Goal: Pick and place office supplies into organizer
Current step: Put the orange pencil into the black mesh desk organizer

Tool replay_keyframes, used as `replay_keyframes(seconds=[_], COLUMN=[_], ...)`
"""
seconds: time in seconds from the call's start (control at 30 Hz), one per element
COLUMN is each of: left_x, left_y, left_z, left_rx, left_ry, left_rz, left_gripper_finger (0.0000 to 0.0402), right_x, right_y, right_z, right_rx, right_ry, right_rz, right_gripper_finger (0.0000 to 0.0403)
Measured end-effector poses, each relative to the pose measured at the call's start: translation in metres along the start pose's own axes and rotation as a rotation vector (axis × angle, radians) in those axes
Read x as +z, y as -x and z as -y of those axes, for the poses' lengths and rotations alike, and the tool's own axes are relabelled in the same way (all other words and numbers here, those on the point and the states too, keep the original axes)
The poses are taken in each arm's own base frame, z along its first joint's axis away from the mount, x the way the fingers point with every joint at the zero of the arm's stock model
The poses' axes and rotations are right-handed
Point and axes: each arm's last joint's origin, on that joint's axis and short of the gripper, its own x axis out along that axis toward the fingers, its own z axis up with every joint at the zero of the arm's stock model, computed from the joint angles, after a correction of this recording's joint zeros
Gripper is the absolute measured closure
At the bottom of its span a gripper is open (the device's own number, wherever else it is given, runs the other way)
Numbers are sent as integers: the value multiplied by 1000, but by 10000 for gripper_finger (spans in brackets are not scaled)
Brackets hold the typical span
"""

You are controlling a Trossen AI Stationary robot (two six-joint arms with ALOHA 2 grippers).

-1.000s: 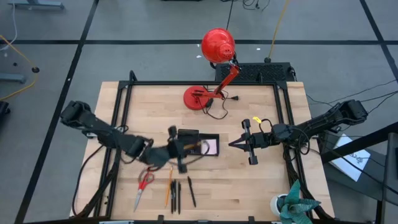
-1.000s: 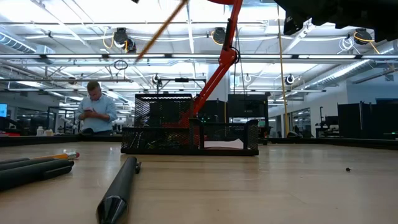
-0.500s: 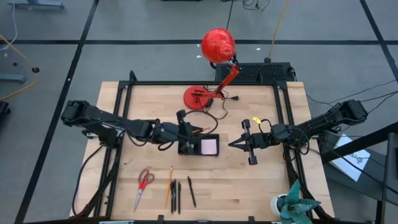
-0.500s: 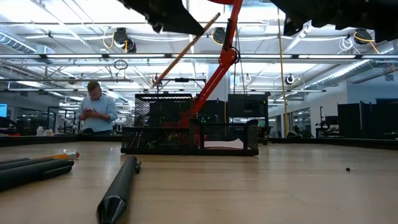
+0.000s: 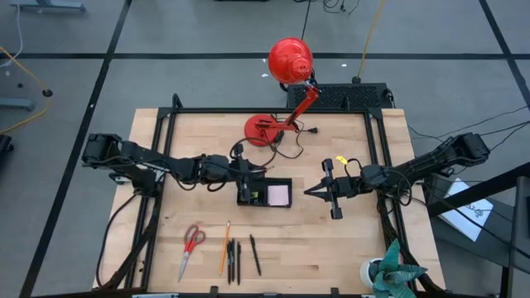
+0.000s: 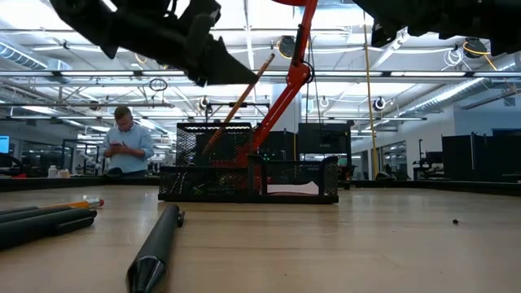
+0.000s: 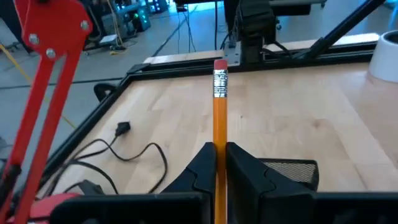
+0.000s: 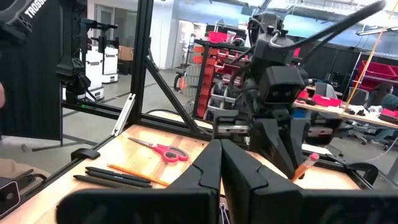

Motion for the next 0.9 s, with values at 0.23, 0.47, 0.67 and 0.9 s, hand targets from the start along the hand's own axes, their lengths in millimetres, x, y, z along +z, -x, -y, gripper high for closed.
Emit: replay_keyframes(seconds=[0.23, 0.47, 0.67, 0.9], left_x=[-22, -50, -58, -58], left_y=[-4, -22, -28, -28], left_z=[-5, 2, 4, 4], left_rx=[21, 18, 18, 21], left_ry=[38, 51, 77, 105], left_rz=[7, -50, -56, -53], left_gripper_finger=[371, 371, 371, 366], right_x=[0, 0, 0, 0], right_y=[0, 0, 0, 0], right_z=[0, 1, 2, 1], right_rx=[-3, -33, -51, -50], right_ry=[3, 3, 6, 19], right_rz=[0, -5, -9, -9], right_gripper_finger=[399, 399, 399, 399])
